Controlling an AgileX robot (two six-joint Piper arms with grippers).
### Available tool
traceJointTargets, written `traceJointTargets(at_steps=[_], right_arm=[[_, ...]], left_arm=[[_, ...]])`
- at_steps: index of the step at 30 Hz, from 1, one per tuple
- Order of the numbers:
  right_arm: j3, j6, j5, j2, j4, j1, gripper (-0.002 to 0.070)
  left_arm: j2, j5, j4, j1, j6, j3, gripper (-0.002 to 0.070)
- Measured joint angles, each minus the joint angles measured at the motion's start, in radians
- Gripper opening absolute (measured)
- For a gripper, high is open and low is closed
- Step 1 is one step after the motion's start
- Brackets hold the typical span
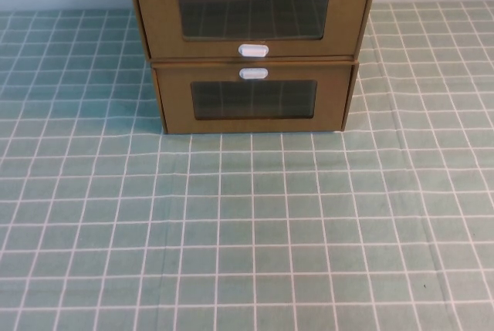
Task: Open the shoe box
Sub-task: 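Pull the top drawer of the cardboard box fully open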
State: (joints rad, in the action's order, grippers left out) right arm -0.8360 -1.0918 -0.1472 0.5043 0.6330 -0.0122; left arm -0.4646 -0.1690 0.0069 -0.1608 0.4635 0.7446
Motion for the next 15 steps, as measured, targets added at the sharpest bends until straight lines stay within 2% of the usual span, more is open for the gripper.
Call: traceJointTargets(at_steps=[2, 4, 12, 15], right_arm=[[0.0, -0.012, 0.004, 0.075, 0.058, 0.0, -0.0013], [0.0, 0.008, -0.001, 0.136, 0.141, 0.0, -0.0013], [-0.005, 0.097, -0.308, 0.308, 0.351, -0.002, -0.0014], [-0.036, 0.141, -0.248, 0.354, 0.526, -0.008, -0.0013]], left_arm=[[-0.075, -0.082, 0.004, 0.0, 0.002, 0.025, -0.0004], [-0.137, -0.088, 0.014, 0.0, -0.023, 0.029, -0.0003], [-0.293, 0.086, 0.016, 0.0, -0.044, 0.036, -0.0004], [-0.315, 0.14, 0.016, 0.0, -0.044, 0.036, -0.0003]])
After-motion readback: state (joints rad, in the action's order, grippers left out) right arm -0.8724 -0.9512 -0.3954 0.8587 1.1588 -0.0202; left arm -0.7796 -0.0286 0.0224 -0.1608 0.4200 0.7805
